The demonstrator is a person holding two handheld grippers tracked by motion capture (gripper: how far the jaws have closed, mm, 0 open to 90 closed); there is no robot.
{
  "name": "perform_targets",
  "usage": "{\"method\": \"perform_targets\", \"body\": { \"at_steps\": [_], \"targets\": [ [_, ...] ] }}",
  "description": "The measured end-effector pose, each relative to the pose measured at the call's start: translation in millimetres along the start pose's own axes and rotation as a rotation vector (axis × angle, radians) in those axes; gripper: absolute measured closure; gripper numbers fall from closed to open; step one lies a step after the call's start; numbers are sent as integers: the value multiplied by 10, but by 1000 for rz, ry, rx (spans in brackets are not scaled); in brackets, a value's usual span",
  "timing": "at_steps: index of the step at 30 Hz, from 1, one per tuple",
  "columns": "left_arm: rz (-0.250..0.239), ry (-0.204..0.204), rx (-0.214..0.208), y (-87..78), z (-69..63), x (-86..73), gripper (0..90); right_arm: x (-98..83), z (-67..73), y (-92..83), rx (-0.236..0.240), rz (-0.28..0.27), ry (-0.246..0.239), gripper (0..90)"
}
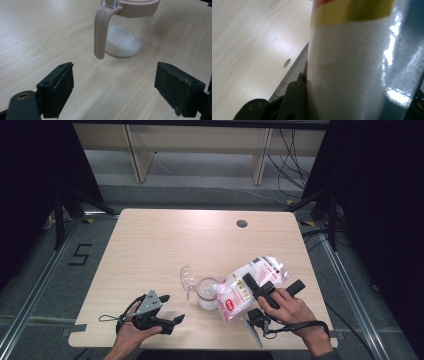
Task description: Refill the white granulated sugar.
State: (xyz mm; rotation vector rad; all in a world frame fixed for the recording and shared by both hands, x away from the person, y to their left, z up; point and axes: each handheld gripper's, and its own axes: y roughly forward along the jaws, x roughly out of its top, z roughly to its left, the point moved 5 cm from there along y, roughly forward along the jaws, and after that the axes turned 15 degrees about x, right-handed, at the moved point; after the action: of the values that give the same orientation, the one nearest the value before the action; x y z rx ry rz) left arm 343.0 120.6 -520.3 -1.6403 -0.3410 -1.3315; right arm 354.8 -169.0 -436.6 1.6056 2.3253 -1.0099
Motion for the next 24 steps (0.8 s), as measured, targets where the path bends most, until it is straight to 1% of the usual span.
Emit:
{"method": "perform_targets", "body": {
  "at_steps": [1, 3, 5, 6, 7, 8, 10, 12, 14, 15, 19, 20, 21, 22, 23, 24],
  "targets": [
    [6, -23, 1, -3, -15, -5, 153, 3, -1, 1, -2, 1, -3, 687],
    [3, -28, 1, 1, -21, -7, 153, 9, -7, 2, 0, -1, -8, 688],
    [5, -12, -1, 8, -9, -8, 153, 9, -8, -4, -3, -2, -3, 689],
    [10, -28, 4, 7, -23, -11, 154, 5, -21, -9, -2, 5, -19, 689],
    [13, -23, 5, 5, -20, -14, 153, 5, -18, -9, -1, 2, -9, 690],
    [10, -7, 4, 4, -15, -13, 153, 3, -16, -11, 4, 5, -13, 690],
    [5, 8, 3, 6, -6, -7, 153, -2, -13, -16, -6, 3, -1, 691],
    [6, 1, -3, 12, -9, -12, 154, -7, -13, -14, -4, 4, -2, 692],
    [7, 3, 1, 8, -7, -12, 153, -9, -12, -16, -6, 5, -2, 693],
    [10, -25, 6, 6, -21, -12, 153, -9, -15, -18, -7, 4, -1, 694],
    [11, -13, 6, 2, -15, -16, 153, -8, -14, -15, -4, 6, -2, 695],
    [4, -2, 4, 6, -11, -8, 154, -7, -14, -15, -5, 3, -1, 695],
    [7, 9, 4, 6, -2, -7, 153, -5, -18, -14, -7, 1, -2, 696],
    [16, -13, 5, 1, -12, -13, 153, -4, -14, -13, -7, 1, 1, 696],
    [11, 0, 1, -1, -6, -13, 153, -2, -14, -11, -5, 0, -1, 697],
    [11, 2, 1, -3, -6, -14, 153, -2, -15, -10, -4, 0, 0, 697]
  ]
}}
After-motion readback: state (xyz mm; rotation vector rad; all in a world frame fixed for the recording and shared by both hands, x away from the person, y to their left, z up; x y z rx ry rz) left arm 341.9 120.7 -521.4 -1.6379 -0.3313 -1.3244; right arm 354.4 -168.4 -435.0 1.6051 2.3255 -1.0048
